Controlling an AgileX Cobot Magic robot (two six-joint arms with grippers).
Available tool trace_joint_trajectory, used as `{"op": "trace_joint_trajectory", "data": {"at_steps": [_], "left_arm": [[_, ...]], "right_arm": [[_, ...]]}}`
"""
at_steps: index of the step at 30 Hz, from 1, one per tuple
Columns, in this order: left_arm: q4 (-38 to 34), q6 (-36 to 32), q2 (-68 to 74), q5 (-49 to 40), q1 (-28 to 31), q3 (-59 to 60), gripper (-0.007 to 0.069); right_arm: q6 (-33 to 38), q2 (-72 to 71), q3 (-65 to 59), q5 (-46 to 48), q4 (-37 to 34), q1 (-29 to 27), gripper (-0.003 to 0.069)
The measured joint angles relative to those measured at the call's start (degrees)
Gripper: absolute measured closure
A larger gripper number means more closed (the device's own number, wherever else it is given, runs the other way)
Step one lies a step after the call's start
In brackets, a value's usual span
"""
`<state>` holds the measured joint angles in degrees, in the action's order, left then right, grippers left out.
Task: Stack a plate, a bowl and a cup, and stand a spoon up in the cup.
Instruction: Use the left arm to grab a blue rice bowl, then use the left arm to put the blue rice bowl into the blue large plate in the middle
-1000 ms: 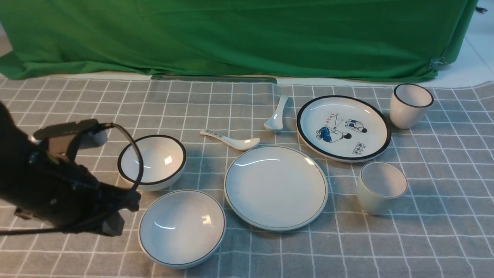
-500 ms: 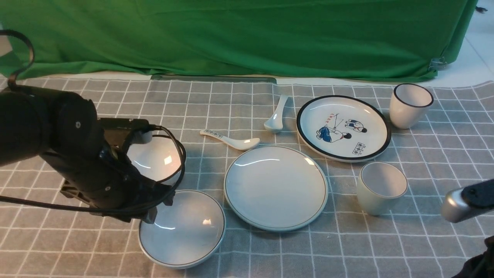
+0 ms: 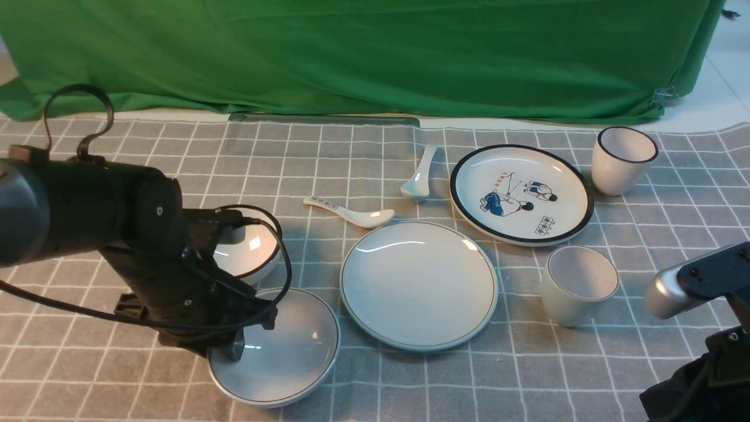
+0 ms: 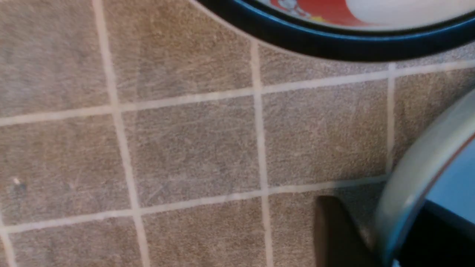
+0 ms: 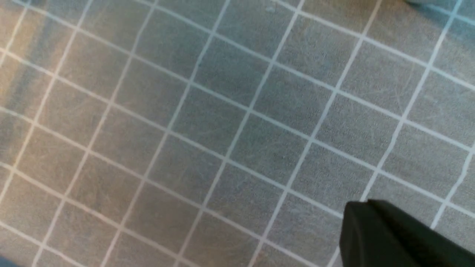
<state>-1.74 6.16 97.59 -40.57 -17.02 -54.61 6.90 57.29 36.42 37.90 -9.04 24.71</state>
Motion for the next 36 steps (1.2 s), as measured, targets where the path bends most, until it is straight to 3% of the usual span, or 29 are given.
{"op": "trace_joint_trajectory", "data": {"at_steps": [2,5,10,18,26,36], "left_arm": [[-2.05,-0.80,-1.11,-0.62,0.00,-0.75,0.0556],[-5.98,-4.00,-3.91,-2.77,-0.24,-2.36,0.0595],[-11.56,-5.19,-7.20,-2.95,-2.59,-7.23,0.0597],[-13.70,-5.72,3.48,-2.48,-8.65,-21.48,0.0597],[-13.89,-5.67,13.96,-0.50,-8.65,-28.78,0.0597],[-14.35,-5.67,18.52,1.34,-8.65,-29.58,0.0597]], "right_arm": [[0.31,0.00,0.00,-0.14,0.00,0.00,0.0637],[0.35,0.00,0.06,-0.35,0.00,0.00,0.0637],[-0.66,0.00,0.41,-1.84,0.83,0.00,0.0637],[-13.10,0.23,2.70,-1.31,13.43,0.00,0.0634],[-13.91,0.23,3.86,-0.52,14.45,0.00,0.0633],[-14.15,0.79,3.86,-0.50,14.57,0.00,0.0633]]}}
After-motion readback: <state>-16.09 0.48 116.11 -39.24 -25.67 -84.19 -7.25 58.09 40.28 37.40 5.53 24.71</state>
